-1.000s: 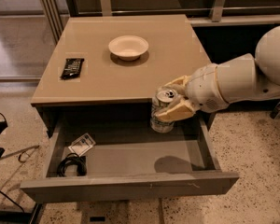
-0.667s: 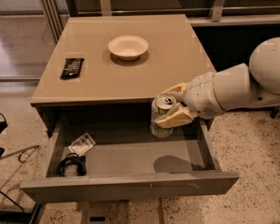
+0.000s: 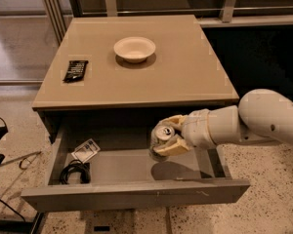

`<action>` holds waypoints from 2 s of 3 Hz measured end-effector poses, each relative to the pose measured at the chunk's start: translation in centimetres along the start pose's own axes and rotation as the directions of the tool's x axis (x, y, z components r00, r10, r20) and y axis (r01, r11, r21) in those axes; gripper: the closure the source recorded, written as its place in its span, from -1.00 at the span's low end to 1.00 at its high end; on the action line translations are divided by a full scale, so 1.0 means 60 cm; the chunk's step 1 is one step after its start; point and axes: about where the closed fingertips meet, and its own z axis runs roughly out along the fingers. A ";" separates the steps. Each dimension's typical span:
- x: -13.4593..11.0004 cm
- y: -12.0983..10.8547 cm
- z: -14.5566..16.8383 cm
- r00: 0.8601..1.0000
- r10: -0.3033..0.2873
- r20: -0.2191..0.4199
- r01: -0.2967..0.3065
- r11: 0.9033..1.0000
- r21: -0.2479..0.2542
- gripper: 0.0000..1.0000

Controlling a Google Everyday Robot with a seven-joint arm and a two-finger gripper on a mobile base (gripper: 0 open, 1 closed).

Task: Place 7up can into top drawer

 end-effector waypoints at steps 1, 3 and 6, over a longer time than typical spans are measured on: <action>0.056 0.025 0.056 1.000 0.009 0.011 -0.009 1.000 -0.018 1.00; 0.122 0.045 0.123 1.000 0.030 -0.007 -0.030 0.998 -0.048 1.00; 0.086 -0.005 0.128 0.999 0.036 -0.029 -0.038 0.998 -0.051 1.00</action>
Offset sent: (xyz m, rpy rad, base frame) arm -0.0057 0.0158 -0.1439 0.0015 0.0824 0.0158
